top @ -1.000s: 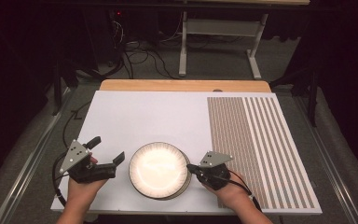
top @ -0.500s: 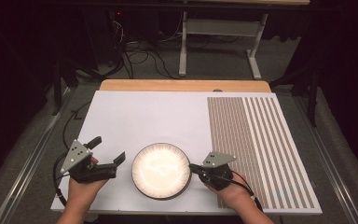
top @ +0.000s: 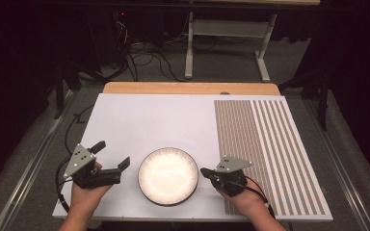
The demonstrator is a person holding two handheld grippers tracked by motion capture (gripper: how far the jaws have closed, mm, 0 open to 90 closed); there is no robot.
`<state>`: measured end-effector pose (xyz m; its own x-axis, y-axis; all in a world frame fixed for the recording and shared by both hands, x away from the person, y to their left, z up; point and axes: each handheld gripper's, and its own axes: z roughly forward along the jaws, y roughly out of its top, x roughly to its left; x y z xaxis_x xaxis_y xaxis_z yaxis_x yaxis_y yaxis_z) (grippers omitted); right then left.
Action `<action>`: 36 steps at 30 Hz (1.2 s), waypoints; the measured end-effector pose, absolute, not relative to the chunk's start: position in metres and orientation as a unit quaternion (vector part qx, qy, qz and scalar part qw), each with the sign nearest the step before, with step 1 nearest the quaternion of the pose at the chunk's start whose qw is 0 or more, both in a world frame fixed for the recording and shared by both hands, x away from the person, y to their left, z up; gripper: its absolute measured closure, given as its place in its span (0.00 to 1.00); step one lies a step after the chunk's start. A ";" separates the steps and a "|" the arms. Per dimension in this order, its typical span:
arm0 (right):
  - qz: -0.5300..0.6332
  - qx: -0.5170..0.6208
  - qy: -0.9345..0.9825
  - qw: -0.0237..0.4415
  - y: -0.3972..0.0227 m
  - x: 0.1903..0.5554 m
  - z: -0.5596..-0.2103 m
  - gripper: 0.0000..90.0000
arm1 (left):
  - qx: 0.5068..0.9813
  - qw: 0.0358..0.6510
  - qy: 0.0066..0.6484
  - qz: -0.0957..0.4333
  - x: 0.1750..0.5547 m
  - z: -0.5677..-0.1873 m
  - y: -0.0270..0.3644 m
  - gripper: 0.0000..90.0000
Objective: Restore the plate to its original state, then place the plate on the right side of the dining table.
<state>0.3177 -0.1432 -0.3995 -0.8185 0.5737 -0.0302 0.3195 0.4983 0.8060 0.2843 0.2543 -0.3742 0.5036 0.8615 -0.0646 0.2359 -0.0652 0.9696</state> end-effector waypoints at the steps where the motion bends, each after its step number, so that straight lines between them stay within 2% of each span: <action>1: 0.429 0.265 0.850 0.153 -0.147 0.318 -0.398 0.96 | 0.672 0.548 0.408 0.285 0.284 -0.374 0.254 0.01; 2: 0.429 0.265 0.850 0.153 -0.147 0.318 -0.398 0.96 | 0.672 0.548 0.408 0.285 0.284 -0.374 0.254 0.01; 9: 0.460 0.309 0.812 0.182 -0.183 0.315 -0.385 0.68 | 0.676 0.544 0.406 0.285 0.285 -0.376 0.252 0.01; 14: 0.481 0.336 0.783 0.207 -0.203 0.313 -0.382 0.44 | 0.674 0.547 0.410 0.280 0.286 -0.378 0.253 0.01; 15: 0.481 0.336 0.783 0.207 -0.203 0.313 -0.382 0.44 | 0.674 0.547 0.410 0.280 0.286 -0.378 0.253 0.01; 16: 0.485 0.348 0.774 0.209 -0.207 0.312 -0.383 0.31 | 0.677 0.545 0.408 0.279 0.287 -0.379 0.252 0.01; 20: 0.489 0.360 0.763 0.223 -0.209 0.309 -0.382 0.10 | 0.678 0.545 0.404 0.283 0.288 -0.378 0.249 0.01; 21: 0.489 0.365 0.760 0.226 -0.209 0.308 -0.382 0.02 | 0.679 0.544 0.402 0.284 0.288 -0.378 0.249 0.01; 36: 0.491 0.351 0.762 0.237 -0.208 0.305 -0.385 0.01 | 0.687 0.540 0.395 0.282 0.291 -0.379 0.242 0.01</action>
